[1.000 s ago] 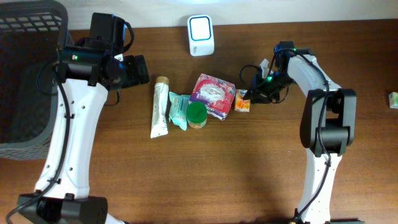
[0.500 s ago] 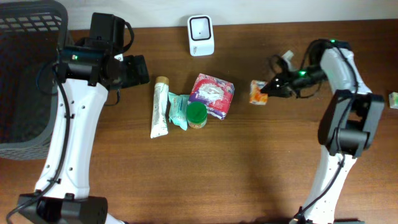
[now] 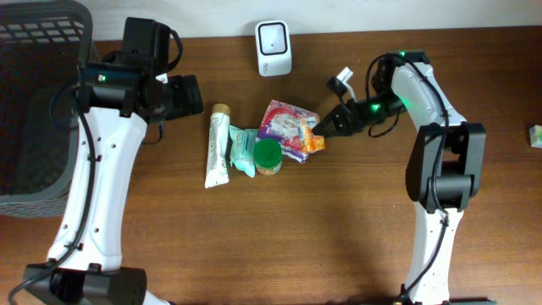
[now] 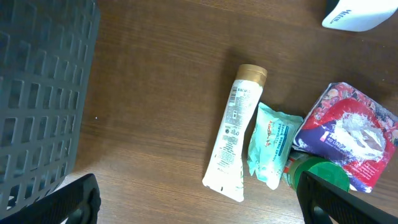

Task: Scan the item barcode
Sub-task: 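Return the right gripper and grasp the orange tissue pack, then carry the orange tissue pack to the far right table edge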

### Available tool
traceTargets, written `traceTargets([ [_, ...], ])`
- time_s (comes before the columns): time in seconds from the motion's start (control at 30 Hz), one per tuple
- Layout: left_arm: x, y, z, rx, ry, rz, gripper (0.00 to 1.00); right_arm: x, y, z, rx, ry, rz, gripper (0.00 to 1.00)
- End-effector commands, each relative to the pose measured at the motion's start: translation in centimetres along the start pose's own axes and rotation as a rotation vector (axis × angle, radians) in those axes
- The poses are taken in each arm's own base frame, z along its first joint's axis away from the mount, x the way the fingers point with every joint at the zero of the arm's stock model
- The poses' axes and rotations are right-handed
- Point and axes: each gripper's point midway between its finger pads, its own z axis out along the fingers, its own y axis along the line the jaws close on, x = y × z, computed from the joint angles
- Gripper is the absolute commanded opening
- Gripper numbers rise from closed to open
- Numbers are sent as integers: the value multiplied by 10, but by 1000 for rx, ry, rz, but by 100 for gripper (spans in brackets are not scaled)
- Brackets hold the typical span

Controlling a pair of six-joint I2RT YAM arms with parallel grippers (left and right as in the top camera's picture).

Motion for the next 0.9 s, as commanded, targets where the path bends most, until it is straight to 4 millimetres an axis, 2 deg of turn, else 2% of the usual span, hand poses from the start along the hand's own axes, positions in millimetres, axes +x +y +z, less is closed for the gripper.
traceTargets([
  [0.0, 0, 0, 0, -5, -4, 7, 99, -24, 20, -1, -100, -124, -53, 4],
  [0.2, 0, 0, 0, -5, -3, 7, 99, -32, 28, -3, -145, -175, -49, 4],
  [0.53, 0, 0, 0, -5, -3, 6, 99, -31, 23, -2, -123, -162, -87, 4],
  [0.6, 0, 0, 0, -5, -3, 7, 99, -27, 18, -2, -71, -111, -97, 4],
  [0.73, 0, 0, 0, -6, -3, 6, 99, -34, 3, -20, 207, 24, 10, 4],
  [0.77, -1, 0, 0, -5, -4, 6, 99, -39, -12, -33, 385, 50, 65, 4],
  [0.8, 0, 0, 0, -6, -3, 6, 99, -47, -35, -62, 696, 55, 144, 4],
  [0.83, 0, 0, 0, -5, -3, 7, 99, -54, -44, -83, 900, 45, 158, 4],
  [0.87, 0, 0, 0, -5, -3, 7, 99, -61, -46, -95, 1014, 29, 152, 4],
])
